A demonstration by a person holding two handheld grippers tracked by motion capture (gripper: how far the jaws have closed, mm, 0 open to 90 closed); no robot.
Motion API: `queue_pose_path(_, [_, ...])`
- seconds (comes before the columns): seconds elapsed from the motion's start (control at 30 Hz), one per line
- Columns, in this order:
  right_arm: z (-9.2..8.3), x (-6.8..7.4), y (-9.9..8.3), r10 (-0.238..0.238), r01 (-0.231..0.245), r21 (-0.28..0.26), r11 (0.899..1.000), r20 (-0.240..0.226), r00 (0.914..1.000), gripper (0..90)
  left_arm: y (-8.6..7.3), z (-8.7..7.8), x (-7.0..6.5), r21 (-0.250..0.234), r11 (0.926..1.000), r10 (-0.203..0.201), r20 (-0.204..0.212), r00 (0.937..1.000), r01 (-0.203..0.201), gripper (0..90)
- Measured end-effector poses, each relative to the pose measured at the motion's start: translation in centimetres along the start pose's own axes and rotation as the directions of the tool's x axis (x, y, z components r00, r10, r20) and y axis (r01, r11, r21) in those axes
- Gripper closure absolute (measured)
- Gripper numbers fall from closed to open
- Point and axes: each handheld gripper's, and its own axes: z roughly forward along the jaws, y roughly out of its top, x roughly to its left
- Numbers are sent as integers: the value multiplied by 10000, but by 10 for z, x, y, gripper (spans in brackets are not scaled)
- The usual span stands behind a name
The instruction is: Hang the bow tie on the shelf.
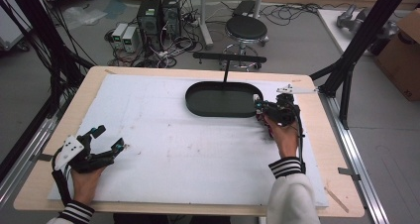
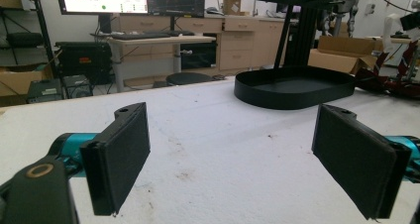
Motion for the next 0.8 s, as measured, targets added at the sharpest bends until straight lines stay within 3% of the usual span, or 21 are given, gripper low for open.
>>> queue_pose_path(0.37, [-9, 8, 25, 67, -22, -1203, 9927, 370, 9993, 878, 0, 0, 0, -20, 10000, -29, -11, 10000, 29, 152])
queue_pose_path(0.57, [-8, 13, 44, -25, 142, -1862, 9824, 629, 9980, 878, 0, 0, 0, -16, 10000, -29, -13, 10000, 29, 152])
queue_pose_path(0.8, [-4, 17, 61, -10, 163, -2217, 9750, 690, 9976, 878, 0, 0, 0, -11, 10000, -35, -15, 10000, 35, 152])
